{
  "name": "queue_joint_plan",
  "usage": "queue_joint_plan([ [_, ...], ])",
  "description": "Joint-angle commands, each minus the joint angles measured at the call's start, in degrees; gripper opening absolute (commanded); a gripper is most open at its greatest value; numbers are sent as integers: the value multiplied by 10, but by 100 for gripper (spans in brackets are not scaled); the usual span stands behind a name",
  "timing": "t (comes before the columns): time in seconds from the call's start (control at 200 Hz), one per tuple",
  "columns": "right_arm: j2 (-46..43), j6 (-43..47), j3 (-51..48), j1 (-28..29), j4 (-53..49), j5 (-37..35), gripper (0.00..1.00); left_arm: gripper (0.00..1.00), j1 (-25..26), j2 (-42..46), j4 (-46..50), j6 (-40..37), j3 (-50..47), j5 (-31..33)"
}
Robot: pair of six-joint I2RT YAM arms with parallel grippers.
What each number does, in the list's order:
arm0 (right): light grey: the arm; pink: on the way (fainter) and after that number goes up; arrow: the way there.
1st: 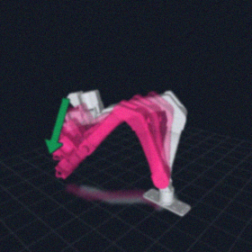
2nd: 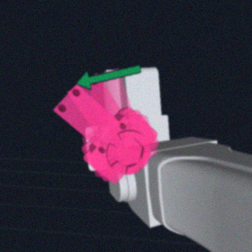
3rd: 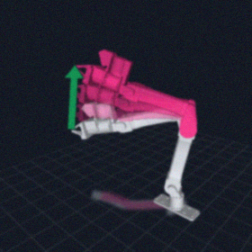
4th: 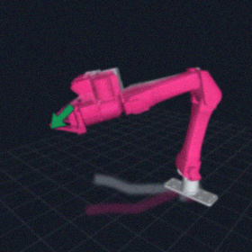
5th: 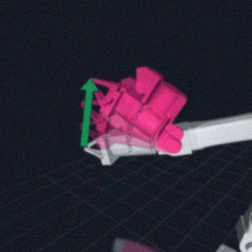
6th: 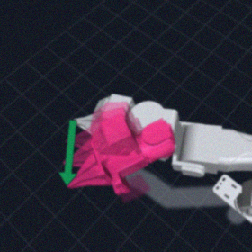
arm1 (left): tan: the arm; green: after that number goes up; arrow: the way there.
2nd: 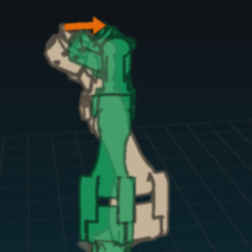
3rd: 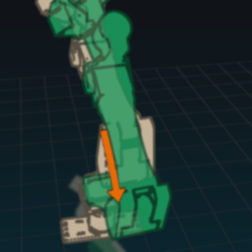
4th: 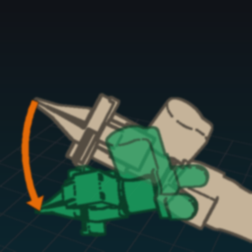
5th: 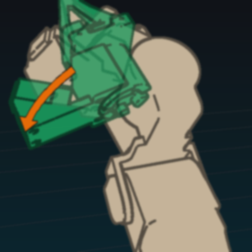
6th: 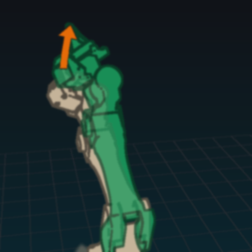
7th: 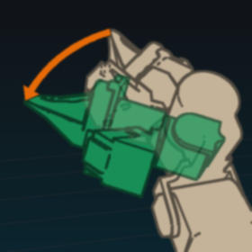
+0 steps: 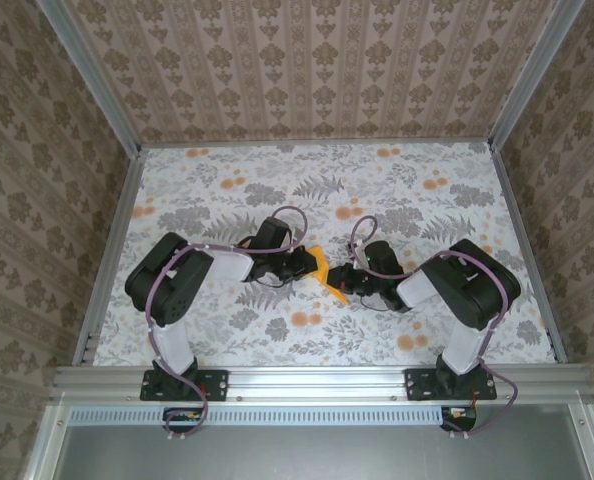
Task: Fold a paper plane with a square sheet of paper (pick it up from the middle)
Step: Fold the wing for the fifth time at the center of the table.
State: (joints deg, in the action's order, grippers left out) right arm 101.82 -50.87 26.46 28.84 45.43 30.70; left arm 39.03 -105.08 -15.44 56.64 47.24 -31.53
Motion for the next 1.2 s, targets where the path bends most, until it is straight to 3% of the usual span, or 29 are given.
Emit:
queue_joint_plan([
  [0.0, -22, 34, 12, -3, -90, 1, 9, 13, 5, -13, 22, -16, 15, 10],
  [0.23, -88, 156, 65, -3, -272, 16, 25, 10, 5, -22, 55, -19, 28, 17],
  [0.465, -125, 226, 81, -1, -370, 3, 29, 10, 4, -25, 63, -20, 35, 19],
  [0.93, -122, 302, 105, 27, -441, -64, 27, 10, 5, -27, 78, -26, 49, 10],
  [1.195, -109, 299, 109, 29, -441, -67, 17, 10, 5, -24, 83, -29, 57, 5],
])
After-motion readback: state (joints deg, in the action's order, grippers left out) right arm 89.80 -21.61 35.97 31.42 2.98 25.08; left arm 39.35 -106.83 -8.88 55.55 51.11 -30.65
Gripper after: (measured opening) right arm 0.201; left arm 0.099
